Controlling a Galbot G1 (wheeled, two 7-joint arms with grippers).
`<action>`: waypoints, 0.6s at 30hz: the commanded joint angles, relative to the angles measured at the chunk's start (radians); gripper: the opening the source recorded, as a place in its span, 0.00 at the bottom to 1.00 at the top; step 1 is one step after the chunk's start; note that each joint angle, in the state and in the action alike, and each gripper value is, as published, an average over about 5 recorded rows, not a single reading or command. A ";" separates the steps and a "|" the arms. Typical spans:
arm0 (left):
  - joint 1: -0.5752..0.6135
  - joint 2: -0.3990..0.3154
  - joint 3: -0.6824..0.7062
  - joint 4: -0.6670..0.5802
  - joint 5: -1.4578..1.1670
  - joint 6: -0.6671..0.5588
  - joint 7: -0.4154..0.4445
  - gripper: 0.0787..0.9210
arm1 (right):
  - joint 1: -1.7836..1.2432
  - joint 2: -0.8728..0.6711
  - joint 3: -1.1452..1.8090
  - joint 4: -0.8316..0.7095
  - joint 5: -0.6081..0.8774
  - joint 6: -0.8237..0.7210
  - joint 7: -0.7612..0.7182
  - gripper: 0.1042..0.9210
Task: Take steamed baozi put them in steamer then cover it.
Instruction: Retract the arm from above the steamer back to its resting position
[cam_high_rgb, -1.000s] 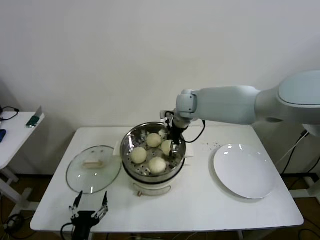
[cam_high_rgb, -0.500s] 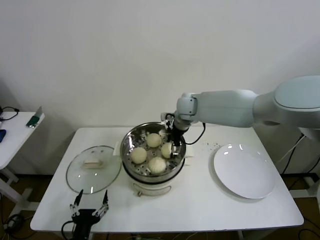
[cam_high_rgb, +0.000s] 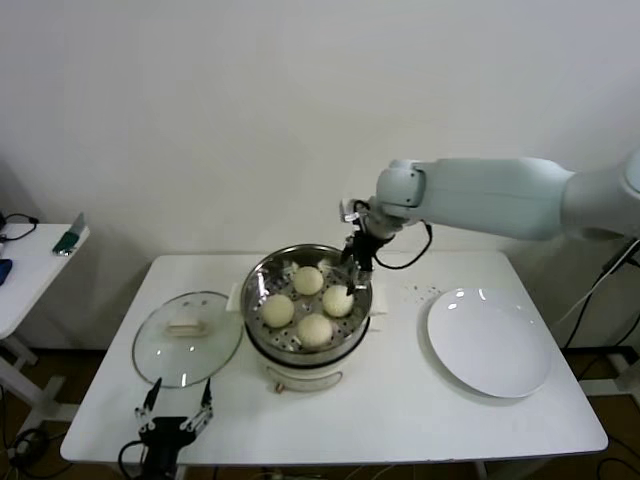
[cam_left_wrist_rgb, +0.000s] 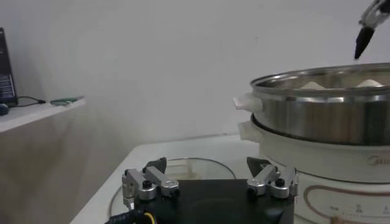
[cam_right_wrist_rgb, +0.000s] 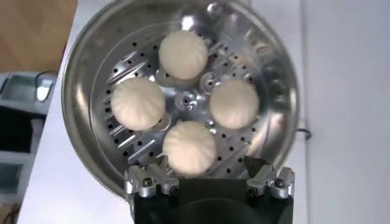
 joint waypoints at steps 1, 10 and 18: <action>-0.002 -0.006 -0.009 0.000 0.013 0.000 -0.002 0.88 | -0.002 -0.300 0.168 0.147 -0.051 0.143 0.216 0.88; 0.011 -0.008 -0.025 -0.010 0.055 -0.018 -0.001 0.88 | -0.380 -0.600 0.511 0.288 -0.124 0.312 0.406 0.88; -0.002 -0.024 -0.042 -0.034 0.106 -0.025 -0.008 0.88 | -0.997 -0.673 1.103 0.343 -0.246 0.445 0.557 0.88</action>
